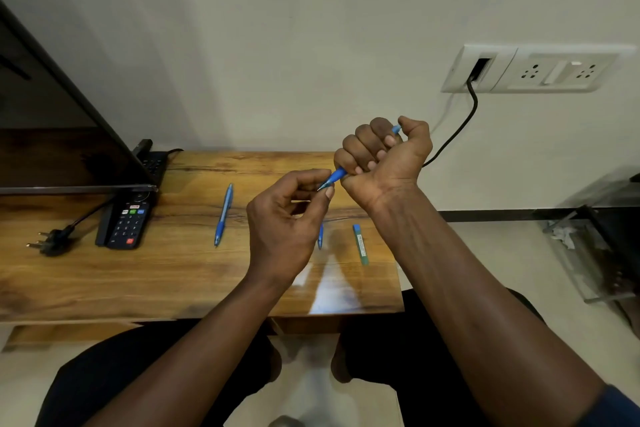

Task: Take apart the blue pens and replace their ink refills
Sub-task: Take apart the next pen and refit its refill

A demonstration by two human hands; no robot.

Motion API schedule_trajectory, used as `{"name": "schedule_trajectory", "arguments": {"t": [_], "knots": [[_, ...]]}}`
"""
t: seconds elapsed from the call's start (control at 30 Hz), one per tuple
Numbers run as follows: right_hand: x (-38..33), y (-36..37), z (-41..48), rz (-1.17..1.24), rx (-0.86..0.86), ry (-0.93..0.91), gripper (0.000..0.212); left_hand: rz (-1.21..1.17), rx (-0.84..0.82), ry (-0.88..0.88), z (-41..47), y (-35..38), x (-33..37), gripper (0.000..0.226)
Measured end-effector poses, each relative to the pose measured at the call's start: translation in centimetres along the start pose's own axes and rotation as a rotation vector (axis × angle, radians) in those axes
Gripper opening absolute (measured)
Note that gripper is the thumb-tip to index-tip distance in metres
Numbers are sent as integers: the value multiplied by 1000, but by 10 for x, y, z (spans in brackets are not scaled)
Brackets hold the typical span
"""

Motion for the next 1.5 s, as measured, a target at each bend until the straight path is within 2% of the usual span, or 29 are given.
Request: {"name": "schedule_trajectory", "arguments": {"t": [0.53, 0.93, 1.5], "knots": [[2, -8, 2, -12, 121, 74, 45, 38, -33, 5, -3, 4, -3, 25], [-1, -11, 0, 14, 198, 30, 43, 53, -29, 39, -4, 6, 2, 25], [2, -5, -1, -15, 75, 30, 45, 25, -20, 9, -5, 4, -2, 23]]}}
Point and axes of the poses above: each hand's wrist, its own z-axis towards the middle knuckle, its own y-axis out of the palm, x = y × z, the point moved 6 cm from there along z, towards the middle knuckle, and after that the axes turned 5 degrees about -y, right-handed, at the moved point
